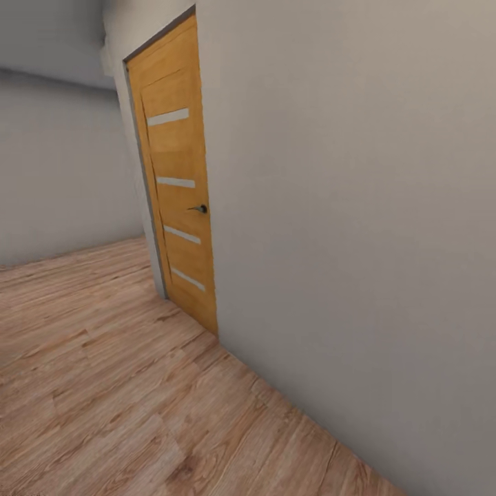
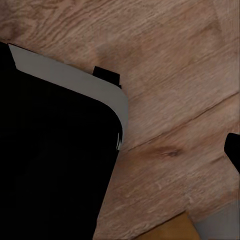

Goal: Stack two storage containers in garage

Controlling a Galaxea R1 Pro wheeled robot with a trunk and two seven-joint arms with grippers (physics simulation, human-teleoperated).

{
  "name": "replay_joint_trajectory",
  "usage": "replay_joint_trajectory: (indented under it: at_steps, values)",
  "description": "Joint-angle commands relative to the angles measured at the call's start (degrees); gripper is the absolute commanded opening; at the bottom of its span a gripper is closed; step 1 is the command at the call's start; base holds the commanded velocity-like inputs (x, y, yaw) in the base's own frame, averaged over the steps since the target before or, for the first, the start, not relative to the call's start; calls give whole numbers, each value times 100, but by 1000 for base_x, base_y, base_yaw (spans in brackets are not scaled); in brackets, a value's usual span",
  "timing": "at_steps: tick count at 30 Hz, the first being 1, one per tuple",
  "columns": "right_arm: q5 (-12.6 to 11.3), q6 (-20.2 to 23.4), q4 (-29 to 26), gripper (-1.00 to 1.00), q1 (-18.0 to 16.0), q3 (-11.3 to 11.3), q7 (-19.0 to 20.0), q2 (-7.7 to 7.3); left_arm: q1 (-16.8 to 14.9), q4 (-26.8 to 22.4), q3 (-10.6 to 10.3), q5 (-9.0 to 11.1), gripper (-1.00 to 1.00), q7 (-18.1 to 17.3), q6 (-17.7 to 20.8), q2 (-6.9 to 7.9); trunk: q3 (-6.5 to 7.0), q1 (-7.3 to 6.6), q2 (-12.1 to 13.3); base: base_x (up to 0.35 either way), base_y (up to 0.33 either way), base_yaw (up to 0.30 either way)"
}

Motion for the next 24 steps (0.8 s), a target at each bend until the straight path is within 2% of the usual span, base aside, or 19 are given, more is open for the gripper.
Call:
replay_joint_trajectory:
  at_steps: [1,5,6,11,24]
  values:
    - [-54,-34,17,100,-6,48,4,12,3,-7,12,44,100,-7,-8,-1,-5,3,-2,299,0,277]
    - [-59,-37,17,100,-6,43,47,39,3,-7,10,42,100,-8,-9,-1,-5,3,-2,287,0,277]
    - [-67,-38,17,100,-6,40,59,93,3,-7,11,47,100,-6,-9,-1,-5,3,-2,87,0,277]
    - [-69,-45,18,100,-6,31,62,146,3,-7,12,51,100,-6,-9,-1,-5,3,-2,31,0,278]
    - [-78,-87,25,100,-6,30,62,149,3,-7,12,50,100,-6,-9,-2,-5,3,-2,1,0,278]
